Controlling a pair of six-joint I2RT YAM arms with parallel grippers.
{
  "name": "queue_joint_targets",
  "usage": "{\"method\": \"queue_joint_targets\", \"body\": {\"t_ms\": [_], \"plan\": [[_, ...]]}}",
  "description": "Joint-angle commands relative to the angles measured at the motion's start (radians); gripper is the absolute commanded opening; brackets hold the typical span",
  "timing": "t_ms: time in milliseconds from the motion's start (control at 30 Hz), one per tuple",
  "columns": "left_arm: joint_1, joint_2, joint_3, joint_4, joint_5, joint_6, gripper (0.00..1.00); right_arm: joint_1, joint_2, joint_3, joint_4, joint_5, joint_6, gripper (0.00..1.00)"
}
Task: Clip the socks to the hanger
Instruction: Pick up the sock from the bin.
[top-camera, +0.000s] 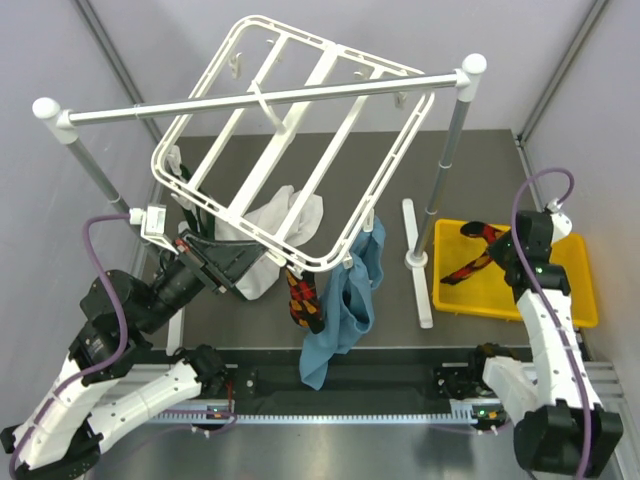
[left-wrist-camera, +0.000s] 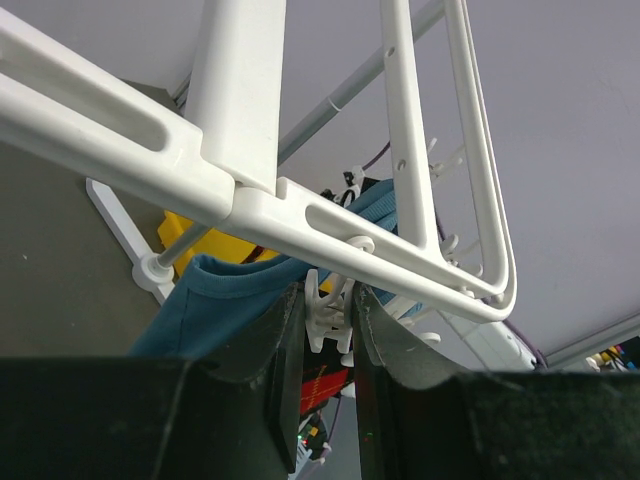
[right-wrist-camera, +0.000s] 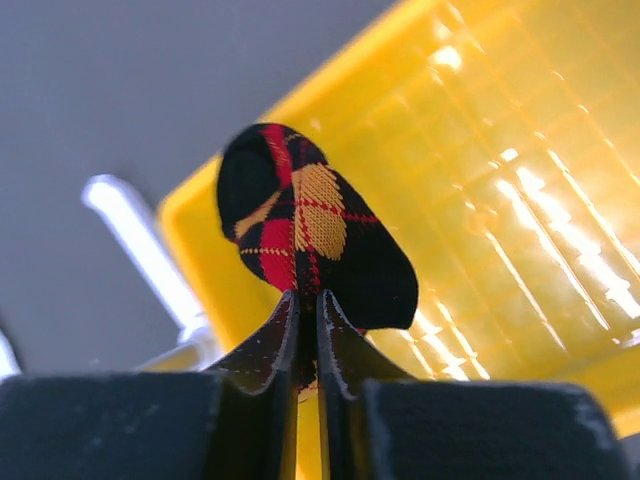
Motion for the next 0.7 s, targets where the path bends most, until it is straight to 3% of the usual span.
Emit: {"method": "queue_joint_targets", "body": {"t_ms": [0, 67, 133, 200, 367, 467, 667], "plan": [[-0.002, -0.015, 0.027, -0.004, 0.025, 0.023, 0.0, -0.088, 0.058, -0.039, 0.063, 0.024, 0.026, 0.08], [0.0, -0.018, 0.026, -0.009, 0.025, 0.023, 0.0, -0.177, 0.113, -0.063, 0.094, 0.075, -0.001, 0.2], [0.0, -0.019, 0.023, -0.004, 0.025, 0.023, 0.0, -0.252, 0.167, -0.072, 0.094, 0.096, -0.029, 0.26], [0.0, -0.016, 0.016, 0.002, 0.025, 0.023, 0.0, -0.266, 0.179, -0.073, 0.092, 0.118, -0.047, 0.37], [0.0, -0.007, 0.013, 0.003, 0.025, 0.026, 0.0, -0.265, 0.083, -0.063, 0.083, 0.106, -0.129, 0.54], [-0.002, -0.007, -0.003, 0.02, 0.025, 0.023, 0.0, -0.236, 0.024, -0.062, 0.051, 0.026, -0.15, 0.6], [0.0, 0.007, -0.013, 0.042, 0.061, 0.011, 0.0, -0.166, 0.05, -0.146, 0.051, -0.097, -0.126, 0.61]]}}
